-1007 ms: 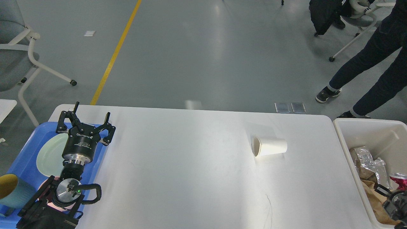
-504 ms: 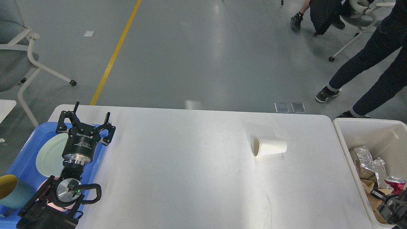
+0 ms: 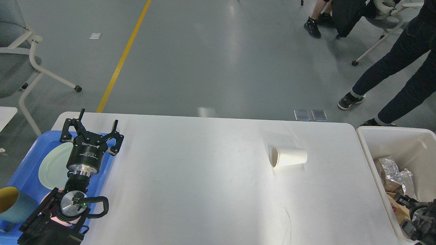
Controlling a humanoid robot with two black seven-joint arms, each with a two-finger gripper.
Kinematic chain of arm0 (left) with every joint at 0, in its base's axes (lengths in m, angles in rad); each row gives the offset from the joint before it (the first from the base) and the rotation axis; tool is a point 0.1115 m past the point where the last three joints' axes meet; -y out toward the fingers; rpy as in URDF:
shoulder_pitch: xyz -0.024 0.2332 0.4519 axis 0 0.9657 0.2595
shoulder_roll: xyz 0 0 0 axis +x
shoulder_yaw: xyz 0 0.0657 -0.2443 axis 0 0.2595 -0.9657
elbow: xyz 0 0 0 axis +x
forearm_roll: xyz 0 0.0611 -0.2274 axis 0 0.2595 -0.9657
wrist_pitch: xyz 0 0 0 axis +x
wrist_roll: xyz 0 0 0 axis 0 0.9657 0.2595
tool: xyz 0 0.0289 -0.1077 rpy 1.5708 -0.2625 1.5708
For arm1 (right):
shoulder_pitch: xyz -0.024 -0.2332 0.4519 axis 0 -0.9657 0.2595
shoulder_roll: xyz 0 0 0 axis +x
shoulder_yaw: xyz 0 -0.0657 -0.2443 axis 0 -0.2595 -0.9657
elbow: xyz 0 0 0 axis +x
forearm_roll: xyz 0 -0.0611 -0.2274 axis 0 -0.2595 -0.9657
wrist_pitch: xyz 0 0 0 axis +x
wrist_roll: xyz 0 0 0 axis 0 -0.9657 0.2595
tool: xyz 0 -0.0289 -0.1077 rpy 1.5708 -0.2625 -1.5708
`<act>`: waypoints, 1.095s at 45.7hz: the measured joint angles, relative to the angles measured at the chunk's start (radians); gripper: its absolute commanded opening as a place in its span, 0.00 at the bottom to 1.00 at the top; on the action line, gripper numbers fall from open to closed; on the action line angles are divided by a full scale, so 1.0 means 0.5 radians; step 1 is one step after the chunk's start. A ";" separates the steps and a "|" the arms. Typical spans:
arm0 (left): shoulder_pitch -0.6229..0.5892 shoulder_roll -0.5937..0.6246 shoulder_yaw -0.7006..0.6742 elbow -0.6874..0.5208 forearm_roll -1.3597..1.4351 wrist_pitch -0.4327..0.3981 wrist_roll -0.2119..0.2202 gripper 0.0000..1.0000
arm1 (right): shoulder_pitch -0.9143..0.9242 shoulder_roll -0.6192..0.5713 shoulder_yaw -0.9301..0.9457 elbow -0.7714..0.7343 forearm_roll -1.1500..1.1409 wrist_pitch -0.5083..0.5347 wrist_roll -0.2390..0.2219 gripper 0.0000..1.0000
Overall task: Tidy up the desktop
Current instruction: 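Raise the right gripper and swing it toward the white paper cup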
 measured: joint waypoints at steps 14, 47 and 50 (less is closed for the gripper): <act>-0.001 0.000 0.000 0.000 -0.001 0.000 0.000 0.96 | 0.182 -0.107 -0.068 0.153 -0.105 0.092 -0.011 1.00; 0.004 -0.003 0.000 -0.001 0.000 0.000 0.000 0.96 | 3.329 -0.090 -1.182 2.389 -0.647 2.195 -0.017 1.00; 0.003 -0.003 0.000 -0.001 0.000 0.000 0.000 0.96 | 3.543 -0.063 -1.181 2.622 -0.640 2.213 -0.016 1.00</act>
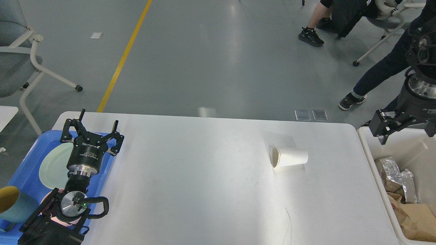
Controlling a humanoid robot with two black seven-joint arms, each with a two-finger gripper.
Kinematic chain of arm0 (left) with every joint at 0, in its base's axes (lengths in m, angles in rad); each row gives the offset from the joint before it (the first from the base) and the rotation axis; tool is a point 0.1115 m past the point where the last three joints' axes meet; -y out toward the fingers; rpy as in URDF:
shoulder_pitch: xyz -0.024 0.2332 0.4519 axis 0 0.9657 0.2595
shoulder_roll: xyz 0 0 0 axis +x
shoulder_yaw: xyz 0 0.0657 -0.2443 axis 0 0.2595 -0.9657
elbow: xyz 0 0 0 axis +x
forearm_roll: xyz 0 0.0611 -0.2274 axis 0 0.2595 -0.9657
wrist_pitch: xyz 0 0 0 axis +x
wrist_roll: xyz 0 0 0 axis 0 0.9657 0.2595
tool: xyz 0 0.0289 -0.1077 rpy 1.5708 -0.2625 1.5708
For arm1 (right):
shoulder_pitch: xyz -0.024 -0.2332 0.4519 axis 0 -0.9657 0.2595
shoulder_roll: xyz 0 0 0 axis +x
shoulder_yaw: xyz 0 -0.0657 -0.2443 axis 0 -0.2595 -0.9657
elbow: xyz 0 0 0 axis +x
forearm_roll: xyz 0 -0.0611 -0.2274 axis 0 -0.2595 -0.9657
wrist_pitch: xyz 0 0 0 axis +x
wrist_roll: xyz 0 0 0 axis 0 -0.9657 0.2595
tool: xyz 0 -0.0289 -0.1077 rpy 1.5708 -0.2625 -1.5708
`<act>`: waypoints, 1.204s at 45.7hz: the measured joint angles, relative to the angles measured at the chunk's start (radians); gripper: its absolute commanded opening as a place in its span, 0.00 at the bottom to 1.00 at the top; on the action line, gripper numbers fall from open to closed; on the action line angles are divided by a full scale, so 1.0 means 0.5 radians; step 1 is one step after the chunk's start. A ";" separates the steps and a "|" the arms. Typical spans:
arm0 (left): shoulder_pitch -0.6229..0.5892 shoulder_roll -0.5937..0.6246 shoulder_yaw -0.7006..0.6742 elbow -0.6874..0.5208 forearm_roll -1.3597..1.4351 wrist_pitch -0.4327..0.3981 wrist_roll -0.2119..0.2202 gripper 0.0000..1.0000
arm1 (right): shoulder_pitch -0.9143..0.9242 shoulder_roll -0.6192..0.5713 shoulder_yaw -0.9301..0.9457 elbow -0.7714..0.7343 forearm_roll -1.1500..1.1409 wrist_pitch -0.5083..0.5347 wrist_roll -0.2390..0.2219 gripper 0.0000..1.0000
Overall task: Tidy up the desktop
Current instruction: 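Raise the right gripper and swing it toward the white paper cup, then grasp the white paper cup with the right gripper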
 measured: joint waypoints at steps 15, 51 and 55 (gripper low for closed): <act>-0.001 0.003 0.000 0.002 0.000 0.000 -0.003 0.96 | 0.618 0.072 -0.030 0.661 0.257 -0.327 0.026 1.00; -0.001 0.001 0.000 0.001 -0.001 0.000 0.000 0.96 | -0.383 0.077 0.014 -0.008 1.761 -0.451 0.049 0.98; -0.001 0.001 0.000 0.001 -0.001 0.000 0.000 0.96 | -0.622 0.066 0.085 -0.134 1.990 -0.646 0.049 0.99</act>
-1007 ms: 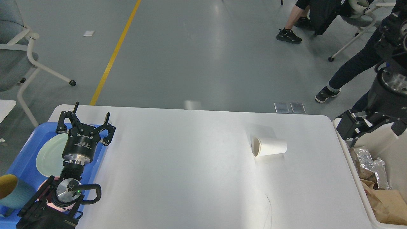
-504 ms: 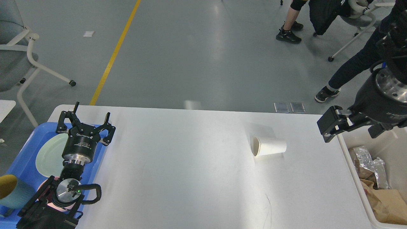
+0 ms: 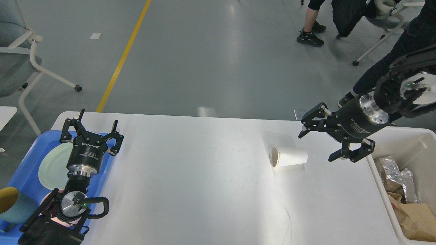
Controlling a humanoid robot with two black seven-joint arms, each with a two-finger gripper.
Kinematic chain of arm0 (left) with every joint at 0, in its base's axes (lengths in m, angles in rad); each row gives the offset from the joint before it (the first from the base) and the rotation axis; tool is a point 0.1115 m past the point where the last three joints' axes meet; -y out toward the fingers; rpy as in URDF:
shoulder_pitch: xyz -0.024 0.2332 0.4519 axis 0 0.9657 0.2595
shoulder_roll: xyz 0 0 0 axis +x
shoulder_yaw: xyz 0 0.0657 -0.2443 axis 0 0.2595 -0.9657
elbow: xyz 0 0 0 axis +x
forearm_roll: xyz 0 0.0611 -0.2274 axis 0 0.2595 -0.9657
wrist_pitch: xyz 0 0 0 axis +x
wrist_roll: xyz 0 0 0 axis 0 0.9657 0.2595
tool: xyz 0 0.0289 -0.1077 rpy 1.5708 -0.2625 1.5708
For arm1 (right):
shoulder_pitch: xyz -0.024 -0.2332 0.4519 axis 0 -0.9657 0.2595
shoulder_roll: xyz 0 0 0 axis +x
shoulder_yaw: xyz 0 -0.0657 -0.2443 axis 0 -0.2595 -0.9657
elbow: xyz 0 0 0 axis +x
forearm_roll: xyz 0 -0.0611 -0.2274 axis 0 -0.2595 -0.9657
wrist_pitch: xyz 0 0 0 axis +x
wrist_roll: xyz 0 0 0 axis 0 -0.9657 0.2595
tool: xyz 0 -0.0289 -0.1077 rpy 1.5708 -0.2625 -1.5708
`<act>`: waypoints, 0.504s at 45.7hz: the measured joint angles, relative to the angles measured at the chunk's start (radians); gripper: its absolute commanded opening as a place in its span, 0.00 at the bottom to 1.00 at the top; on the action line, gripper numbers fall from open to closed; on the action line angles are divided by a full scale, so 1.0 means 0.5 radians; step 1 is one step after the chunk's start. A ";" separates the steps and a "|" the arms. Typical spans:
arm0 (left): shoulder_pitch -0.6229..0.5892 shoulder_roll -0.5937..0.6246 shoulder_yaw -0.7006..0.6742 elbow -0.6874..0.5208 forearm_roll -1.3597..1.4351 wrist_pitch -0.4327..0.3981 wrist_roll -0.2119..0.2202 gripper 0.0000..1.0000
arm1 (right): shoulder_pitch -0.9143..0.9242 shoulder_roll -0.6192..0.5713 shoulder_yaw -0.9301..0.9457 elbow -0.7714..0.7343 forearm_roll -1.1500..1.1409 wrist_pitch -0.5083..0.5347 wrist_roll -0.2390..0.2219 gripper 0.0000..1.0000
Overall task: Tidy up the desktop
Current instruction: 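Grasp the white paper cup with the right gripper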
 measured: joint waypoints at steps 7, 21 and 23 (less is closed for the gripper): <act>0.000 0.000 0.000 0.000 0.000 0.000 0.000 0.96 | -0.358 -0.002 0.229 -0.126 0.159 -0.666 -0.001 1.00; 0.000 -0.001 0.000 -0.001 0.000 0.000 0.000 0.96 | -1.389 0.112 1.036 -0.937 0.112 -1.201 -0.124 1.00; 0.000 -0.001 0.000 -0.001 0.000 0.000 0.000 0.96 | -1.490 0.172 1.077 -1.083 0.104 -1.214 -0.140 1.00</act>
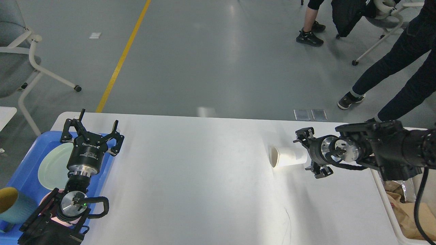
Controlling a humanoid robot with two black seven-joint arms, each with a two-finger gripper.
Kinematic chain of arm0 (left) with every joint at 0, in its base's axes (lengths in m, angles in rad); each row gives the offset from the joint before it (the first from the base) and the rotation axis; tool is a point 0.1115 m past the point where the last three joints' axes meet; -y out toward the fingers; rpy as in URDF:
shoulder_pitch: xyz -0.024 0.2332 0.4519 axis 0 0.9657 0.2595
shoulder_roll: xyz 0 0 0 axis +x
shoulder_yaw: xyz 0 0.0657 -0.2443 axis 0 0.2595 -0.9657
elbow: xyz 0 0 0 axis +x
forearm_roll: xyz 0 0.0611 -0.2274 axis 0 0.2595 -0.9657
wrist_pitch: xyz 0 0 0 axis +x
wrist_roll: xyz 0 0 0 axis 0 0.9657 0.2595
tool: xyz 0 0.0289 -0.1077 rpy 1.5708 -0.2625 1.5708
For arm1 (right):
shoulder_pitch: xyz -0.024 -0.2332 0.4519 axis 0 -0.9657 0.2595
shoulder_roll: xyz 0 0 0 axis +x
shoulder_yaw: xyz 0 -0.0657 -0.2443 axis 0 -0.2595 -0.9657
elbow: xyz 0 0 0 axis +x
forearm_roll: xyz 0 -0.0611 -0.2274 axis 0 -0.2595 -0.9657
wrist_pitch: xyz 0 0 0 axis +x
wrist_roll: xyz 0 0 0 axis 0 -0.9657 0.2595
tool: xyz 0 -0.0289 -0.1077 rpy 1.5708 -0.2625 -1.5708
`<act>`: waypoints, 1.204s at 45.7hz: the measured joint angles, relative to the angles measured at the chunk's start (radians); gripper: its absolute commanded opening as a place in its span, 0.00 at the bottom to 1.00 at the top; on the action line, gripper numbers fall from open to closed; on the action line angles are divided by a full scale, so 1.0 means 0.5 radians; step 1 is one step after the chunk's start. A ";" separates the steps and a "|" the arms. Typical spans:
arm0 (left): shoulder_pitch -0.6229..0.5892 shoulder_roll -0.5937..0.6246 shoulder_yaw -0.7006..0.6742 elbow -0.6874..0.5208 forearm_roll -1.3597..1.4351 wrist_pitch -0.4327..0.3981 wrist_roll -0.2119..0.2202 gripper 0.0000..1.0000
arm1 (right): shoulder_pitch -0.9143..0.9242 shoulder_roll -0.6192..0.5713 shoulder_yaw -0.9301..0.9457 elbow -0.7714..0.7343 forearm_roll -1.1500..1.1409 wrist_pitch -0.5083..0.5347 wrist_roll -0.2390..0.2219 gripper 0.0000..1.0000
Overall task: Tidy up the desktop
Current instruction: 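Grasp the white paper cup with the right gripper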
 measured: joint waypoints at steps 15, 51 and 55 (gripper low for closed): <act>0.000 0.000 0.000 0.000 0.000 0.000 0.000 0.96 | -0.430 0.256 0.207 -0.640 -0.074 0.007 -0.024 1.00; 0.000 0.000 0.000 0.000 0.000 0.000 0.000 0.96 | -0.575 0.282 0.862 -0.754 -0.447 -0.011 -0.022 0.97; 0.000 0.000 0.000 0.000 0.000 0.000 0.000 0.96 | -0.576 0.282 0.863 -0.757 -0.452 -0.013 -0.022 0.91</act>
